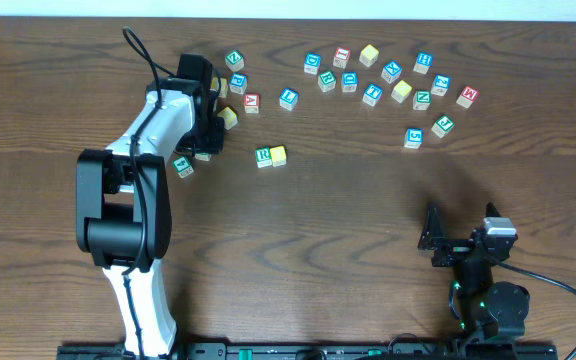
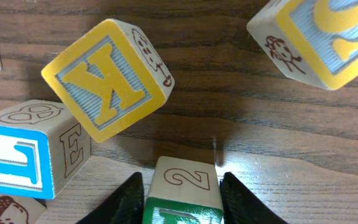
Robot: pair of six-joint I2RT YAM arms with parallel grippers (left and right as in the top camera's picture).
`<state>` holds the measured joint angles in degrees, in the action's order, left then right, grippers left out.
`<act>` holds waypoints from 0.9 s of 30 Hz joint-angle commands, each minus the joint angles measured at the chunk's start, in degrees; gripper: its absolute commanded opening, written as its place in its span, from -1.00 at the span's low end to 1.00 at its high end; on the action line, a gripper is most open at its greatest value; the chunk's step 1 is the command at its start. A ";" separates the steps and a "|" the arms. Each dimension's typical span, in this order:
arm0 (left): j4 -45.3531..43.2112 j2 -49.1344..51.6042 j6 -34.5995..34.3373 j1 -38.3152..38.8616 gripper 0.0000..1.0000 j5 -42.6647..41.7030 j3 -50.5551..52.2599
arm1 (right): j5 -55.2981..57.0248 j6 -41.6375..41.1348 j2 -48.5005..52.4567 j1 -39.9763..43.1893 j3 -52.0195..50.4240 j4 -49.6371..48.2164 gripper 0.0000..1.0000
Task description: Spell out ROBOT
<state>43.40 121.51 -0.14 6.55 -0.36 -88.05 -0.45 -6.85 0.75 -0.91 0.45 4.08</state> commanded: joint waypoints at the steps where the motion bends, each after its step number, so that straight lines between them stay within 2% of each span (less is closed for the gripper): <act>1: 0.09 0.31 0.09 0.00 -0.31 -0.52 -0.20 | 0.04 0.72 -0.11 0.59 -0.13 0.22 0.98; 14: 1.42 -4.07 -1.92 0.02 -0.46 -0.55 -0.48 | 0.07 0.74 -0.11 0.59 -0.13 0.22 0.98; 18: 1.11 -8.17 -5.99 0.48 -0.46 -0.57 -0.48 | 0.07 0.74 -0.11 0.59 -0.13 0.22 0.99; 23: -0.87 -12.44 -15.34 3.30 -0.46 -2.01 -0.48 | 0.04 0.72 -0.11 0.59 -0.13 0.22 0.98; 27: -5.07 -12.87 -16.48 8.04 -0.46 -6.73 -0.46 | 0.07 0.72 -0.11 0.59 -0.13 0.22 0.99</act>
<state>39.53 108.66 -12.45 11.18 -3.22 -88.07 -0.45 -6.85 0.75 -0.91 0.45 4.08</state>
